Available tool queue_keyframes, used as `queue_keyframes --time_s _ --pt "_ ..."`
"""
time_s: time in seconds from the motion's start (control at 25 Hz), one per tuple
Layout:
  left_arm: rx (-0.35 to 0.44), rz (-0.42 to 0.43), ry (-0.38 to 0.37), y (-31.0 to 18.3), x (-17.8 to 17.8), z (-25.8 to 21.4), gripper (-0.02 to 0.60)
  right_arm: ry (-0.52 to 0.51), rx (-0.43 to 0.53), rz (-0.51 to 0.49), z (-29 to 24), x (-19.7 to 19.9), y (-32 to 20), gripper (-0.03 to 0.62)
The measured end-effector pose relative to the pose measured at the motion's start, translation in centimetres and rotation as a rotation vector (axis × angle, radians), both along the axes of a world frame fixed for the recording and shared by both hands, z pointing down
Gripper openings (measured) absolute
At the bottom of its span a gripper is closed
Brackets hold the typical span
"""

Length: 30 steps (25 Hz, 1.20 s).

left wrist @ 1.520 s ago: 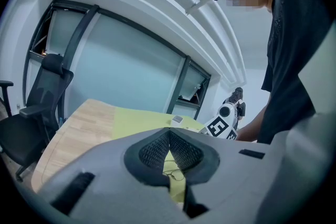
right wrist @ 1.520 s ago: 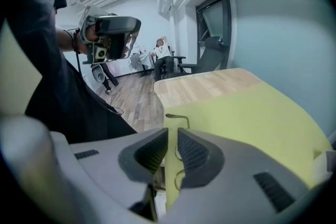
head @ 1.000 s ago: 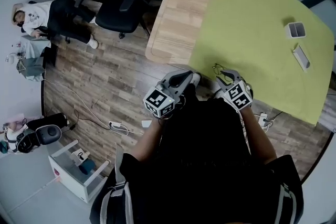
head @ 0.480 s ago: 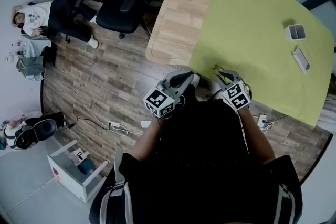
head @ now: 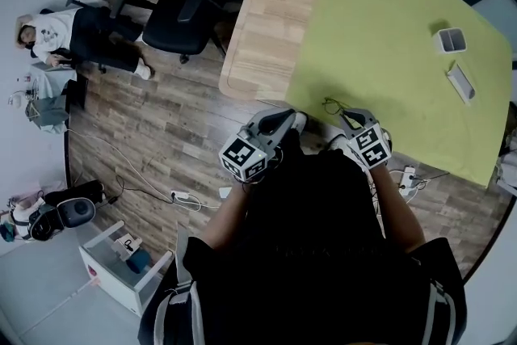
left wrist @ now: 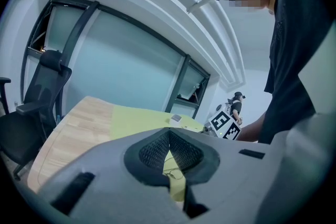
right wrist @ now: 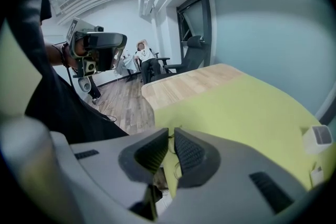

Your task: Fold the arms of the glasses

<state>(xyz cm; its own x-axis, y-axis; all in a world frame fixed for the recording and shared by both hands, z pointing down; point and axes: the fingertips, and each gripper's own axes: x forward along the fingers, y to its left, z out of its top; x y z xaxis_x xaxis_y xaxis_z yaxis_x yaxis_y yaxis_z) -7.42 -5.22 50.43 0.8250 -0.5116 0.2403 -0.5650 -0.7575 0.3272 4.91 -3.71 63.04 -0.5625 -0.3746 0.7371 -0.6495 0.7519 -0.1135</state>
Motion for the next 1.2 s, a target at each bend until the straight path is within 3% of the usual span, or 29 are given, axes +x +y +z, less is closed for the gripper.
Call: queue_keyframes --time_s 1.2 --pt "-0.015 0.043 -0.028 0.3 2.7 -0.2 0.017 0.111 -0.123 0.059 7.1 6.1 2.1 0.046"
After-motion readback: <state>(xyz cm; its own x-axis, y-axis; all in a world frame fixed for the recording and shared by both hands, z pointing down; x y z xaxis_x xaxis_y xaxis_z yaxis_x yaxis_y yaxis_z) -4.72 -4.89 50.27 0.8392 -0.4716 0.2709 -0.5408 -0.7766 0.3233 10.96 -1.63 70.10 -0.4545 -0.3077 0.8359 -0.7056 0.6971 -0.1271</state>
